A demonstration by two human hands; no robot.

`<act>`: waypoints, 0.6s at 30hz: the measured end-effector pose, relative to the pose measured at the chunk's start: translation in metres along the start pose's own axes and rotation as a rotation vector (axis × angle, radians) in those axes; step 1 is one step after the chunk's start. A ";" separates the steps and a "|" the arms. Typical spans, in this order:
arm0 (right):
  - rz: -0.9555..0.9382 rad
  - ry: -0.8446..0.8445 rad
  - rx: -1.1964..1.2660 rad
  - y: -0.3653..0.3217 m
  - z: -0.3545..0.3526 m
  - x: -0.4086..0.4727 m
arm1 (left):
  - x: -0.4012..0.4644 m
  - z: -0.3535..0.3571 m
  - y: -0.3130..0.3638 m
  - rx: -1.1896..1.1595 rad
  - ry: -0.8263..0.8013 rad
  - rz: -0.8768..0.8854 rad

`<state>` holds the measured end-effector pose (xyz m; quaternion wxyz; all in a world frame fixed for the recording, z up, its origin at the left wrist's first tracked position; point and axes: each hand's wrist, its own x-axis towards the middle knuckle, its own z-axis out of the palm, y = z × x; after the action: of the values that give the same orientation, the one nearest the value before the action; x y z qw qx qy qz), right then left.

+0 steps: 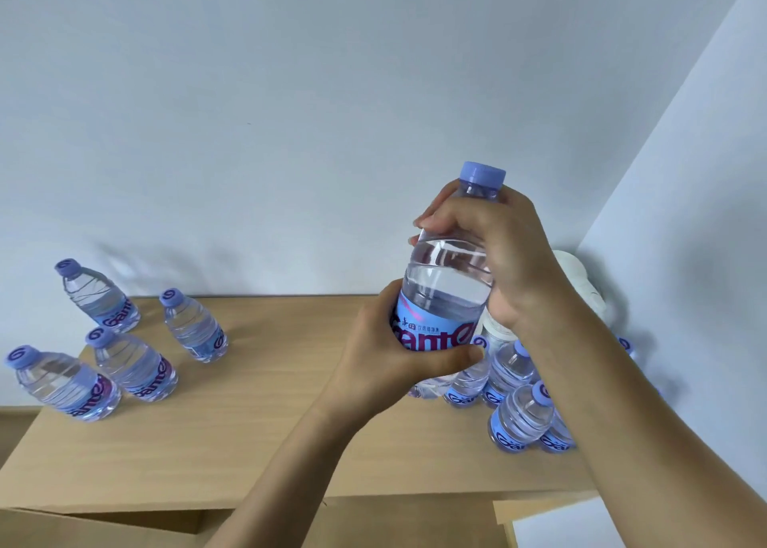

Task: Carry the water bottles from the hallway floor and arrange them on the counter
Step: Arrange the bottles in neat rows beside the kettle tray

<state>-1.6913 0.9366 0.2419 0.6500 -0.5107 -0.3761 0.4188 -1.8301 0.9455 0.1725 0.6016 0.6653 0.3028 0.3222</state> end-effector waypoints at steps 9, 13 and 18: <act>-0.090 0.014 -0.090 -0.004 -0.002 0.002 | 0.001 0.003 0.004 -0.078 0.028 0.002; -0.149 0.124 -0.174 0.001 0.006 -0.003 | 0.001 0.009 0.005 -0.052 0.110 0.031; -0.111 0.058 -0.083 -0.005 0.003 0.000 | -0.002 0.011 0.004 0.005 0.062 0.057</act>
<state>-1.6928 0.9368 0.2474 0.6611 -0.5276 -0.4019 0.3508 -1.8225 0.9366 0.1755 0.5807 0.6648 0.3032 0.3590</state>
